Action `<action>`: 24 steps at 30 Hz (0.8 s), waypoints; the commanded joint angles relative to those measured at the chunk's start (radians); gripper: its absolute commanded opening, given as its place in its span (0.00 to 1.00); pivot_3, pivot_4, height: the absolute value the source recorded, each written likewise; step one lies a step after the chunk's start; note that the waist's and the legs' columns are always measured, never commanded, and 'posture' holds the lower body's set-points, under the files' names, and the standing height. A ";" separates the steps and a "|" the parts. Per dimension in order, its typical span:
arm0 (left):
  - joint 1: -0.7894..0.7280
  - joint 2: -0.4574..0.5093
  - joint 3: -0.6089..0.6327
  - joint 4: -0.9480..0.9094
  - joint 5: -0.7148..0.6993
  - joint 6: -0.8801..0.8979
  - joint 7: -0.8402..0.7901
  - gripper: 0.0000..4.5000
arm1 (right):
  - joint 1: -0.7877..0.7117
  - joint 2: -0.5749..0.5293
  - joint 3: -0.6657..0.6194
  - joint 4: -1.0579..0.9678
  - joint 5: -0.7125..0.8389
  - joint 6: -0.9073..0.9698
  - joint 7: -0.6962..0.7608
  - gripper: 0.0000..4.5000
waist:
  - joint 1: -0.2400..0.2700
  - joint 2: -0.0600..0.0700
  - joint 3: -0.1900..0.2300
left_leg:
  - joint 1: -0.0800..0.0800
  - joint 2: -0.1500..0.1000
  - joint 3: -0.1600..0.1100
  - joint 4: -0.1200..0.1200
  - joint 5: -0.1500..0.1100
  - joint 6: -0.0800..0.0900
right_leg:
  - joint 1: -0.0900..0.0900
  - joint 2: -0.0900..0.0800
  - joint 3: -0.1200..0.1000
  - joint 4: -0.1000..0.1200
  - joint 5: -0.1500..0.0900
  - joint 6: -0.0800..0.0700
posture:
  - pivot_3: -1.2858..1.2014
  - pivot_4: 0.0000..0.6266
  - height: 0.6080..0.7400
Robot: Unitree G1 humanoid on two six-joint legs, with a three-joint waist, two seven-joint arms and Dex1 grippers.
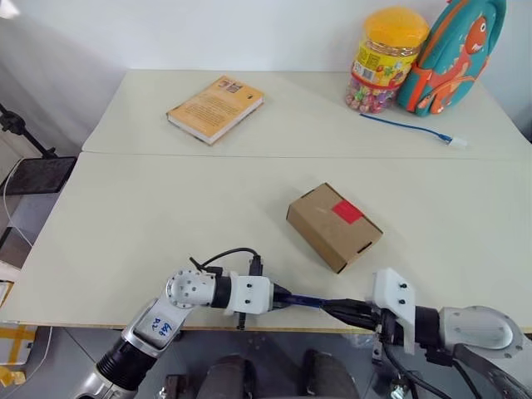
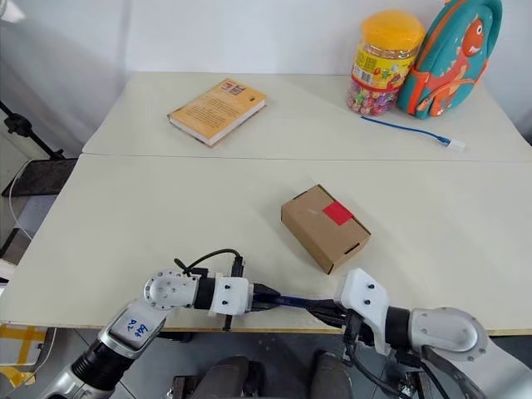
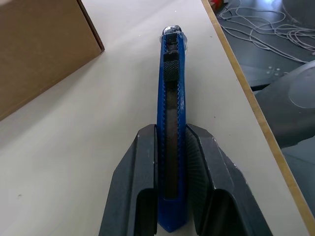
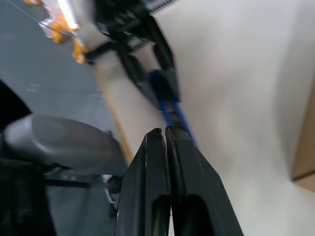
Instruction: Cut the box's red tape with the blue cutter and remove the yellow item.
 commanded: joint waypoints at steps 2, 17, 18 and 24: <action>0.011 0.007 -0.063 -0.001 0.029 0.057 -0.027 0.10 | -0.026 0.023 0.039 0.035 -0.056 0.006 -0.031 0.01 | 0.000 0.000 0.000 | 0.000 0.000 0.000 0.000 0.000 0.000 | 0.000 0.000 0.000 0.000 0.000 0.000 | 0.52 0.24 1.00; -0.018 0.025 -0.084 -0.089 0.040 0.240 -0.021 0.10 | -0.096 0.129 0.268 0.198 -0.217 -0.092 0.011 0.01 | -0.004 -0.007 -0.005 | 0.001 0.001 -0.001 0.000 0.000 0.000 | 0.001 0.002 -0.001 0.000 0.000 0.000 | 0.52 0.24 1.00; -0.017 0.028 -0.083 -0.093 0.040 0.244 -0.020 0.10 | -0.102 0.140 0.276 0.204 -0.223 -0.097 0.012 0.01 | -0.004 -0.007 -0.005 | 0.001 0.001 -0.001 0.000 0.000 0.000 | 0.001 0.002 -0.001 0.000 0.000 0.000 | 0.52 0.24 1.00; -0.007 0.057 -0.079 -0.121 0.028 0.255 -0.039 0.10 | -0.105 0.162 0.272 0.217 -0.240 -0.129 0.019 0.01 | -0.005 -0.007 -0.005 | 0.001 0.002 0.000 -0.001 0.000 0.000 | 0.001 0.003 -0.002 0.000 0.000 0.000 | 0.52 0.24 1.00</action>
